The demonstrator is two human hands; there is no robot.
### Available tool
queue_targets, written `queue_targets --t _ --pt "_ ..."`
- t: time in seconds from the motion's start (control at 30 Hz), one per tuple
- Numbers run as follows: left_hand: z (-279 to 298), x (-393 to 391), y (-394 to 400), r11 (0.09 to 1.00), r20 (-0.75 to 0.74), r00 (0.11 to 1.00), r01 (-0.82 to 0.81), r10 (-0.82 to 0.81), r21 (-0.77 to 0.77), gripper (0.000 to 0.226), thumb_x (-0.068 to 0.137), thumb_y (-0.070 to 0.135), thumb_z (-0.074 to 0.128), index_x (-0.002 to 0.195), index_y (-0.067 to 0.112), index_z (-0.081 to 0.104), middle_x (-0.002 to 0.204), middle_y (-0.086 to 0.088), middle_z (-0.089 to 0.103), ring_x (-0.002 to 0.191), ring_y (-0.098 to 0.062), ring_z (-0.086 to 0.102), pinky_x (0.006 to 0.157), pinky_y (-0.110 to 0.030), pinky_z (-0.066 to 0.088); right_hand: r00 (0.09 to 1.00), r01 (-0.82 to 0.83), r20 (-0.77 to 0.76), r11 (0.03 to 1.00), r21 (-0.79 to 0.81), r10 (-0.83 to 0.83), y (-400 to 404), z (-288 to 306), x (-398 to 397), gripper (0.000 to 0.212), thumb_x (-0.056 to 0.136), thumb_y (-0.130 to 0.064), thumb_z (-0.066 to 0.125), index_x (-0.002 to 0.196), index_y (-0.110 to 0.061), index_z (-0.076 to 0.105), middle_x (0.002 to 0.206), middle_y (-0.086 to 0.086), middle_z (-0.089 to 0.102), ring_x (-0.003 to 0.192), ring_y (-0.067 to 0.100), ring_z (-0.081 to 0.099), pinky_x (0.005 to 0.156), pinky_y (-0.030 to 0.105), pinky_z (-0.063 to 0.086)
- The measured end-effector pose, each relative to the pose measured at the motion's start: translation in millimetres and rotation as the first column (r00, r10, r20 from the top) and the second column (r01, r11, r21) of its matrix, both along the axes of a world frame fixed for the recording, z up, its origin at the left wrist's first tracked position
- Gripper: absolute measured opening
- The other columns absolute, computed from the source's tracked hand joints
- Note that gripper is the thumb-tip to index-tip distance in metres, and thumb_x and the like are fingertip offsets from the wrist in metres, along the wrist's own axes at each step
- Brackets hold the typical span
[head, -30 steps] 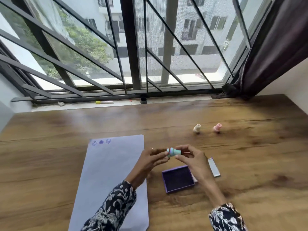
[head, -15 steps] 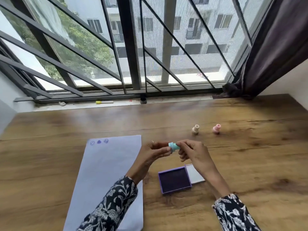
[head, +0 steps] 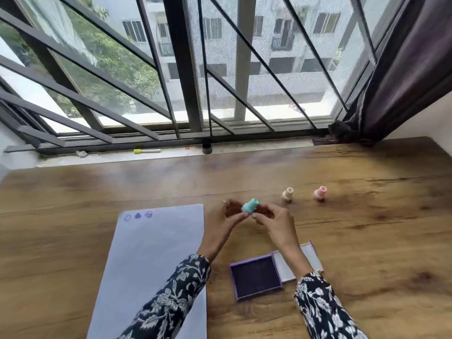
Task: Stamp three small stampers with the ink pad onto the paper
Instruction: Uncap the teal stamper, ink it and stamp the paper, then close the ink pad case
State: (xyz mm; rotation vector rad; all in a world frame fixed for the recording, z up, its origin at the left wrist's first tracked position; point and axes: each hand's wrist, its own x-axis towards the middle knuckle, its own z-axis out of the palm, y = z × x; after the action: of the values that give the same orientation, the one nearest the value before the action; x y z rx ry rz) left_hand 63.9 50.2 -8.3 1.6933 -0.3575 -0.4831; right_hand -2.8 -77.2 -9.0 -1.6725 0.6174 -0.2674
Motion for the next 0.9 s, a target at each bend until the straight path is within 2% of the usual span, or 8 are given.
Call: queue_targets --t 0.13,0.23,0.43,0.6,0.67,0.77,0.83,0.9 --pt "-14 27 -15 0.938 0.367 0.930 -0.139 0.013 0.317 0.023 0.075 0.028 0.072 0.097 0.022 0.066 0.119 -0.002 0.054 0.113 -0.015 0.044 0.091 -0.023 0.036 0.998 -0.041 -0.054 0.969 -0.242 0.028 -11 -8 32 0.024 0.075 -0.002 0.068 0.095 -0.014 0.070 0.094 0.008 0.073 0.083 0.012 0.064 0.073 0.010 0.045" --pt "-25 41 -21 0.872 0.469 0.883 -0.216 -0.018 0.439 0.025 0.076 0.034 0.070 0.098 0.024 0.065 0.128 -0.002 0.047 0.120 -0.018 0.032 0.098 -0.030 0.035 0.991 -0.082 -0.129 0.906 -0.416 0.030 -15 -15 48 0.021 0.077 -0.009 0.067 0.098 -0.012 0.069 0.102 0.010 0.072 0.094 0.022 0.064 0.083 0.029 0.047" --pt "-36 45 -24 0.849 0.501 0.864 -0.231 -0.044 0.474 0.023 0.075 0.035 0.067 0.096 0.024 0.066 0.126 -0.004 0.050 0.121 -0.020 0.034 0.096 -0.023 0.025 0.992 -0.090 -0.117 0.877 -0.472 0.039 -13 -17 52 0.022 0.076 -0.003 0.065 0.097 -0.010 0.068 0.099 0.011 0.070 0.092 0.026 0.063 0.085 0.039 0.049" --pt "-27 30 -17 0.864 0.466 0.882 -0.180 -0.070 0.471 0.028 0.075 0.032 0.069 0.101 0.024 0.064 0.131 -0.004 0.048 0.122 -0.020 0.031 0.101 -0.030 0.027 0.998 0.006 -0.059 0.918 -0.396 -0.033 -15 -3 22 0.028 0.074 0.005 0.063 0.098 -0.010 0.068 0.094 0.010 0.072 0.081 0.019 0.065 0.080 0.026 0.049" --pt "-21 19 -6 0.883 0.480 0.874 -0.166 -0.073 0.439 0.026 0.075 0.030 0.071 0.099 0.024 0.065 0.128 -0.004 0.051 0.121 -0.019 0.033 0.098 -0.027 0.025 0.994 0.073 -0.042 0.907 -0.415 -0.099 -19 1 -7 0.024 0.074 0.002 0.066 0.093 -0.012 0.069 0.090 0.007 0.071 0.076 0.016 0.065 0.075 0.023 0.049" --pt "-14 -7 21 0.886 0.511 0.855 -0.168 -0.087 0.433 0.026 0.074 0.032 0.072 0.097 0.024 0.065 0.123 -0.001 0.056 0.116 -0.019 0.038 0.091 -0.024 0.023 0.971 0.177 -0.074 0.893 -0.413 -0.227 -25 1 -58 0.017 0.075 -0.002 0.069 0.086 -0.015 0.069 0.085 0.005 0.070 0.071 0.014 0.062 0.064 0.008 0.042" --pt "-13 -28 40 0.874 0.514 0.850 -0.155 -0.120 0.460 0.032 0.072 0.039 0.073 0.101 0.026 0.064 0.123 0.001 0.056 0.116 -0.017 0.036 0.090 -0.023 0.022 0.937 0.251 -0.116 0.864 -0.437 -0.331 -27 -3 -89 0.013 0.075 -0.004 0.069 0.083 -0.014 0.069 0.084 0.007 0.071 0.069 0.017 0.061 0.059 0.010 0.041" --pt "-16 -49 59 0.852 0.483 0.854 -0.100 -0.191 0.514 0.049 0.069 0.051 0.071 0.111 0.029 0.060 0.128 0.003 0.052 0.122 -0.017 0.033 0.095 -0.025 0.021 0.888 0.320 -0.155 0.823 -0.469 -0.434 -25 -8 -115 0.010 0.075 -0.006 0.069 0.082 -0.012 0.067 0.086 0.011 0.070 0.069 0.022 0.061 0.063 0.025 0.043"
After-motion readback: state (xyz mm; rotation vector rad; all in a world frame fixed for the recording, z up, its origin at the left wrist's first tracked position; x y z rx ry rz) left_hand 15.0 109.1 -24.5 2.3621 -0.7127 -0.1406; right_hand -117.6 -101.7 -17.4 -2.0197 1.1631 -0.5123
